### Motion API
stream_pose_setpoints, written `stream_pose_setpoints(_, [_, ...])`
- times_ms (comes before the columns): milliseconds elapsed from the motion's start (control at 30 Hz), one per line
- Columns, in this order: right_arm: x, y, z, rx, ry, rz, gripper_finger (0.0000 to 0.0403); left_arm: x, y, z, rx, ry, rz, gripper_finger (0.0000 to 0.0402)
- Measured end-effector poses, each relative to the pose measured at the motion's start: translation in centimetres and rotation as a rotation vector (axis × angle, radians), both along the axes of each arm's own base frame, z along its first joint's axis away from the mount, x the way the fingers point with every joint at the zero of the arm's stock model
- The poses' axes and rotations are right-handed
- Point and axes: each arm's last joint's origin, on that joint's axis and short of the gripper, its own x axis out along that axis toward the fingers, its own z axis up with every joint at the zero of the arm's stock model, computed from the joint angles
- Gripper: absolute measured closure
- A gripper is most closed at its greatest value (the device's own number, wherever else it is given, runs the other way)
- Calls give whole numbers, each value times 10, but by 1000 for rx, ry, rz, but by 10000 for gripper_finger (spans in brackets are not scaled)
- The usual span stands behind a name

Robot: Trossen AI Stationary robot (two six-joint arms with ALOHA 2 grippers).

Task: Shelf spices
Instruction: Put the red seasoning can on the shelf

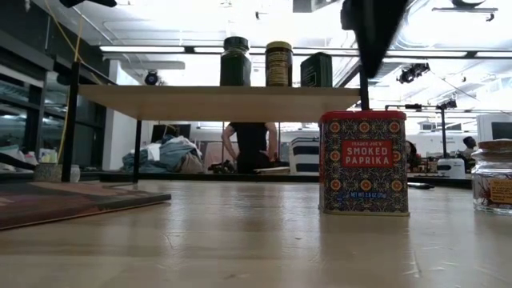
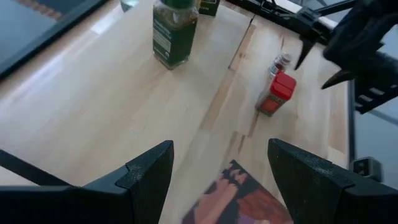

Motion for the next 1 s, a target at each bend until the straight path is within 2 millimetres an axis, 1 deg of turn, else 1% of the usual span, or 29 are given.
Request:
stream_pose_setpoints(67, [-3,4,0,-9,11,17,114,0,0,0,32,0,-4,145])
stream_pose_setpoints(200, [-3,2,0,-14,18,22,114,0,1,0,63,0,-4,145])
stream_pose_setpoints(267, [-1,-2,0,6,25,12,114,0,1,0,65,1,-3,145])
stream_pose_setpoints(367, [8,-10,-2,76,20,-7,114,0,1,0,57,4,-12,145])
stream_pose_setpoints(467, [14,-15,-5,50,-9,26,114,0,1,0,53,8,-18,145])
stream_pose_setpoints(600, [17,-24,-7,37,3,25,114,0,0,0,26,16,-32,145])
stream_pose_setpoints(667, [18,-26,-9,42,13,58,114,-1,-1,-1,6,24,-48,145])
stream_pose_setpoints(767, [15,-19,-9,47,12,128,114,-1,-1,-1,-7,31,-63,145])
stream_pose_setpoints(833, [11,-16,-15,43,36,159,114,-1,-1,-1,-6,31,-63,145])
stream_pose_setpoints(933, [6,-18,-29,25,97,129,114,-1,-1,-1,-6,30,-61,145])
stream_pose_setpoints(1000, [4,-19,-33,31,114,119,114,-1,-1,-1,-9,30,-59,145])
